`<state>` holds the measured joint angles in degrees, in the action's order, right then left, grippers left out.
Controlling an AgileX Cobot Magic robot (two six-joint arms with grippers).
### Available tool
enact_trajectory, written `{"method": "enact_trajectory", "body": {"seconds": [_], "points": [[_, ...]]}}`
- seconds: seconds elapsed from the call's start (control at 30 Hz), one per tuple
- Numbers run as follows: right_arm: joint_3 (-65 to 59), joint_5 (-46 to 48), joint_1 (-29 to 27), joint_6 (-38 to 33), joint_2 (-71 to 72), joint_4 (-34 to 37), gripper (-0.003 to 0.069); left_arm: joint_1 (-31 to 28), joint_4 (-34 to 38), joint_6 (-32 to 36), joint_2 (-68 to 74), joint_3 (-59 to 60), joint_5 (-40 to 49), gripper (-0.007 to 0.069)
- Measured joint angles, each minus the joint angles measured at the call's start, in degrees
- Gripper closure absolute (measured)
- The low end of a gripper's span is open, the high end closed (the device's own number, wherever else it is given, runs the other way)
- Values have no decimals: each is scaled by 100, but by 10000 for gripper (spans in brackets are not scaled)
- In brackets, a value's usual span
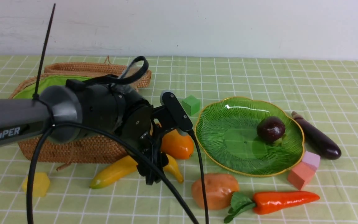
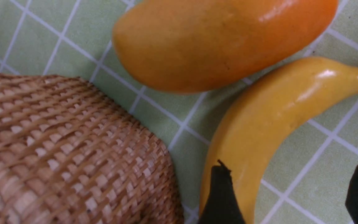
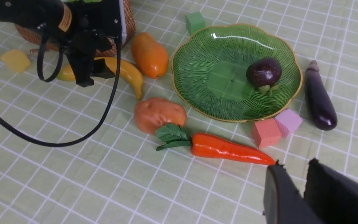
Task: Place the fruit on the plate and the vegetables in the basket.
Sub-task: Use the left arm to grab a banana and put it into the right plate
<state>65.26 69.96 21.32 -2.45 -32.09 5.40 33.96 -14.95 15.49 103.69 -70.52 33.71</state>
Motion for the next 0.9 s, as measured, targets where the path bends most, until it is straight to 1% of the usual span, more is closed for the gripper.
{"method": "enact_trajectory", "body": {"seconds": [0.1, 0.2, 0.53, 0.67, 0.8, 0.9], "points": [[0, 0, 0, -31, 0, 0, 517, 0, -13, 230, 125, -18, -148, 172], [0, -6, 0, -35, 0, 0, 517, 0, -146, 248, 272, -61, -233, 190], [0, 0, 0, -41, 0, 159, 517, 0, -465, 248, 687, -105, -429, 194], [0, 21, 0, -41, 0, 159, 517, 0, -444, 248, 740, -105, -278, 210], [0, 33, 0, -60, 0, 176, 517, 5, -398, 248, 740, -105, -15, 272], [0, 33, 0, -83, 0, 175, 517, 5, -365, 248, 740, -105, 103, 279]]}}
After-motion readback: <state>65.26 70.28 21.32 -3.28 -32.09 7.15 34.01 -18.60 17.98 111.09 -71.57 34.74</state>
